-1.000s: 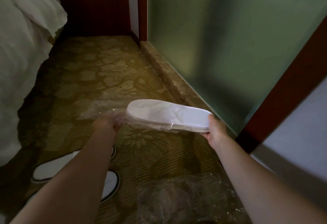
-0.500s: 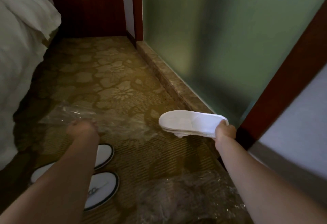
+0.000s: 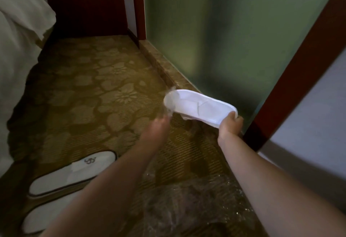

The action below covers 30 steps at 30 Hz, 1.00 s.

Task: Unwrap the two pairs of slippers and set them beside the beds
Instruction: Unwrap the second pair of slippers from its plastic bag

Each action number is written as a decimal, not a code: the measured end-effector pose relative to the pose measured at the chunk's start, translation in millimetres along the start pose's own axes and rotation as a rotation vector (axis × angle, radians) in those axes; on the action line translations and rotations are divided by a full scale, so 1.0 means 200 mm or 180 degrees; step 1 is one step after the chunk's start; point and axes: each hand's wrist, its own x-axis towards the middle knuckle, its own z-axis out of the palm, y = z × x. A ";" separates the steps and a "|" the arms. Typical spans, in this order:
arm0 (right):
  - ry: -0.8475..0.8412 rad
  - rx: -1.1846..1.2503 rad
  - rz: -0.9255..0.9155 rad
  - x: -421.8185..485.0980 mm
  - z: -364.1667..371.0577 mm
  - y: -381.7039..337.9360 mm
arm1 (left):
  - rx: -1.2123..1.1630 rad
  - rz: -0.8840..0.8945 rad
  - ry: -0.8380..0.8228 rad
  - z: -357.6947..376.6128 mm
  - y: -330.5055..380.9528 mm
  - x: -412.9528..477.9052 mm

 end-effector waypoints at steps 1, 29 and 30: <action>0.0008 0.0081 -0.0014 0.00 0.00 -0.01 | 0.0340 0.0247 -0.0145 0.03 0.05 -0.02; -0.0688 0.0979 0.1249 0.11 -0.06 0.04 | -0.3364 -0.1177 -0.0994 0.36 0.33 0.02; -0.0696 0.1037 0.1272 0.10 -0.06 0.05 | -0.3783 -0.1350 -0.0741 0.35 0.30 0.04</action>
